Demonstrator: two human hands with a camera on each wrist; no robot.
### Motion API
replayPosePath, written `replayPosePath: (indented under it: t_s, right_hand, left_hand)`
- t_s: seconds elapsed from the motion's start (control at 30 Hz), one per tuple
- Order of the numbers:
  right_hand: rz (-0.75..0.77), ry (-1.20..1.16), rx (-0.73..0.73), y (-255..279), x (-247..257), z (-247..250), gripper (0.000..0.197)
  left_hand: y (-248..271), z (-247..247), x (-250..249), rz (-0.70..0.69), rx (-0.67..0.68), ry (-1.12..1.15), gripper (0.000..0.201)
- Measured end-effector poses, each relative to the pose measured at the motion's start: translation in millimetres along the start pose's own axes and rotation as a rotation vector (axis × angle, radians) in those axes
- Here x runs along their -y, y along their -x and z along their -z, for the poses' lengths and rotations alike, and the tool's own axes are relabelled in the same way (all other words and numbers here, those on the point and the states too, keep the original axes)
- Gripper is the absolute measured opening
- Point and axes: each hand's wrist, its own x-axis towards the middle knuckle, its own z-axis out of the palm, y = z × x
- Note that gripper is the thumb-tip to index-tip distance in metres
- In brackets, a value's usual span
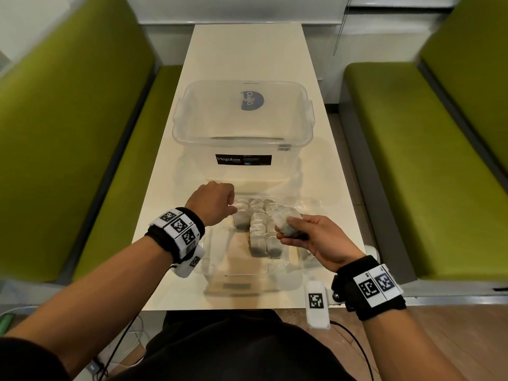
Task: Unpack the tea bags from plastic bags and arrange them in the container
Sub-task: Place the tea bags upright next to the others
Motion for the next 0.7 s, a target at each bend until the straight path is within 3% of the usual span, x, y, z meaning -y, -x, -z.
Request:
replayPosePath:
  t_s: [0.23,0.37,0.5,0.7]
  right_hand:
    - [0.056,0.050,-0.038,-2,-2,-5,0.020]
    - [0.112,0.081,-0.025,0,1,-14,0.012]
    - [0.173,0.180,0.028,1,3,-20,0.014]
    - [0.208,0.260,0.078,3,1,-23,0.023]
  left_hand:
    - [23,30,-1,0.002,-0.031,0.334,0.016]
    - [44,43,-17,-0.088,0.115,0.608,0.022]
    - [57,39,-32,-0.170,0.203,0.723,0.033]
    - [61,39,-42,-0.182,0.111,0.812,0.013]
